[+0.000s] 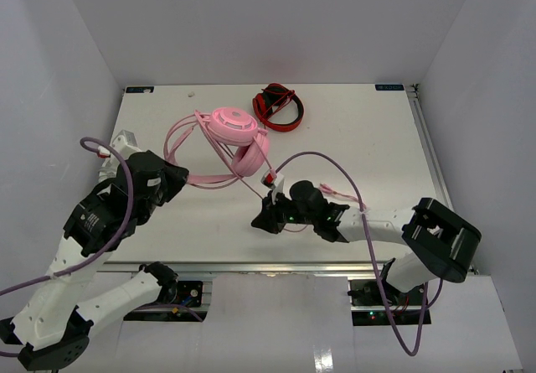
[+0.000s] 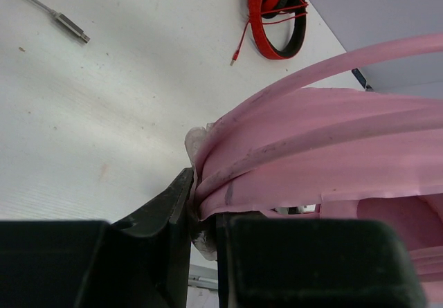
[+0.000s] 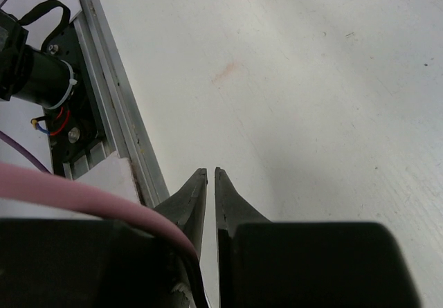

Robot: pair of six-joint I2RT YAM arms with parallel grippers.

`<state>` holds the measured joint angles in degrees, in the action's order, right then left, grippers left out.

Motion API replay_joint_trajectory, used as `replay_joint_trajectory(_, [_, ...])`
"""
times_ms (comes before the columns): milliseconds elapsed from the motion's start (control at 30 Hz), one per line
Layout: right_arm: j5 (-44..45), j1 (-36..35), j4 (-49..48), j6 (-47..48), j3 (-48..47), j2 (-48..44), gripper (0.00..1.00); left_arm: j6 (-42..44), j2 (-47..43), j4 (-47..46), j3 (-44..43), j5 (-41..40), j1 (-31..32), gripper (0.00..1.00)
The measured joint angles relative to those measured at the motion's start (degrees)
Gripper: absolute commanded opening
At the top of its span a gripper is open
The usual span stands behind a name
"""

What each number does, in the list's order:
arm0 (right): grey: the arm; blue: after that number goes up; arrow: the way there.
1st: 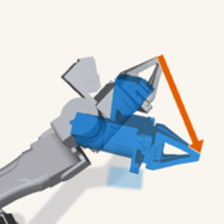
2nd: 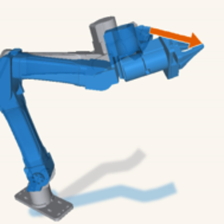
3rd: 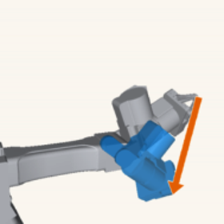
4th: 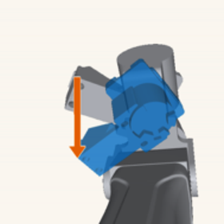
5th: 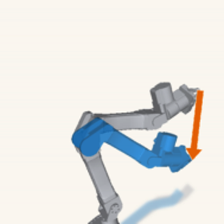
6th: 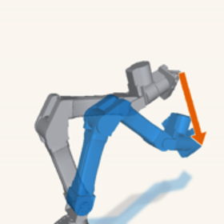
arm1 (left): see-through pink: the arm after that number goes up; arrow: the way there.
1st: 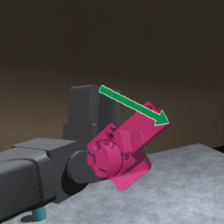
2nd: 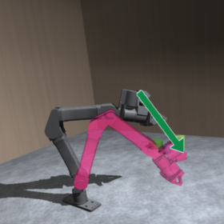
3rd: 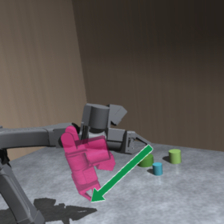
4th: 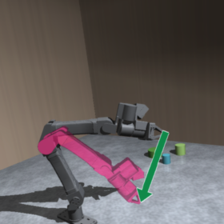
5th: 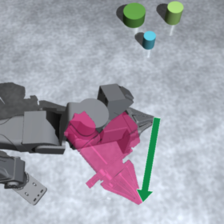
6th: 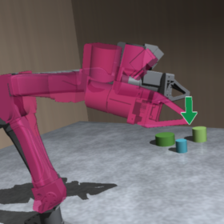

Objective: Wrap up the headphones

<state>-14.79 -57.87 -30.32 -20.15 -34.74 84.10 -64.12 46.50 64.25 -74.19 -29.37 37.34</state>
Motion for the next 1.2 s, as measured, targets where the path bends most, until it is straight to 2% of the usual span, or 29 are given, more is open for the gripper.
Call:
replay_joint_trajectory(167, [0.94,0.26,-0.43,0.00,0.01,1.22,0.08,0.00,-1.33,0.02,-0.03,1.69,0.00,0.00])
replay_joint_trajectory(400, [0.41,3.99,-3.32,0.00,0.07,3.85,0.08,3.33,-2.81,0.19,-1.47,5.57,0.00,0.00])
replay_joint_trajectory(667, [-3.63,8.68,-6.02,-0.04,0.07,6.07,0.09,13.48,-3.69,-2.62,-1.29,12.82,-0.05,0.00])
replay_joint_trajectory(800, [-5.87,12.22,-5.75,0.00,-0.03,5.58,0.09,21.63,-2.81,-4.86,-0.14,18.73,-0.15,0.00])
replay_joint_trajectory(1033, [-6.58,17.77,1.71,1.58,-4.17,1.34,0.09,33.73,-0.34,-9.30,5.82,28.00,-0.14,0.00])
replay_joint_trajectory(1200, [-8.18,21.97,12.06,4.78,-13.37,0.23,0.10,38.91,2.34,-12.49,11.25,29.52,-0.19,0.00])
